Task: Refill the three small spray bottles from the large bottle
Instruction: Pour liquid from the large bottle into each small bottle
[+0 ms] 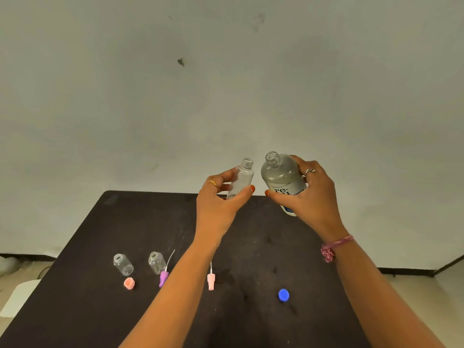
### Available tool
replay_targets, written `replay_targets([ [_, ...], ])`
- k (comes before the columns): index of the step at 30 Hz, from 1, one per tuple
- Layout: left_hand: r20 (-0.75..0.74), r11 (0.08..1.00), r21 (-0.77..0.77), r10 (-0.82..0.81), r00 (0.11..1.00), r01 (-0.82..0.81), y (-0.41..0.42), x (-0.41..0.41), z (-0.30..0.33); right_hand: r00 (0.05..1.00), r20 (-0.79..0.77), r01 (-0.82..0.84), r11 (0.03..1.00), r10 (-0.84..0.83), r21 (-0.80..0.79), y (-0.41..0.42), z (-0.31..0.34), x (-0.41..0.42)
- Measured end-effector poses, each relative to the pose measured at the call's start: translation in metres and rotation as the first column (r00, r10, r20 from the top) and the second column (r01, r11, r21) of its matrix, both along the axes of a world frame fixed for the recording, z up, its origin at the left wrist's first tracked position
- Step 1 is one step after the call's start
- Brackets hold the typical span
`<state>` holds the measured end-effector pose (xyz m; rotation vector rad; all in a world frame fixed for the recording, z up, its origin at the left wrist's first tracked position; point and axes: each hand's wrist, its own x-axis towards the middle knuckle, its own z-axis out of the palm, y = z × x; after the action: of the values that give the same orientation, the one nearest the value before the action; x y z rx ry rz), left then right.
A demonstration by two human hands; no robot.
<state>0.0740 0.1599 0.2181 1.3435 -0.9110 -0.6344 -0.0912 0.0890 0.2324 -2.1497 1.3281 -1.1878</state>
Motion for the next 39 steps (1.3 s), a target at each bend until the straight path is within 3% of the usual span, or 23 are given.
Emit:
replay_targets([
  [15,0.010,0.998,-0.065,-0.001,1.000,0.001,0.001,-0.007,0.037,0.979,-0.200,-0.010,0.978,-0.032,-0.208,-0.005,0.043,0.005],
  [39,-0.003,0.986,-0.166,-0.002,1.000,0.001,0.000,-0.009,0.060,0.961,-0.248,-0.019,0.866,-0.123,-0.500,-0.011,0.081,0.001],
])
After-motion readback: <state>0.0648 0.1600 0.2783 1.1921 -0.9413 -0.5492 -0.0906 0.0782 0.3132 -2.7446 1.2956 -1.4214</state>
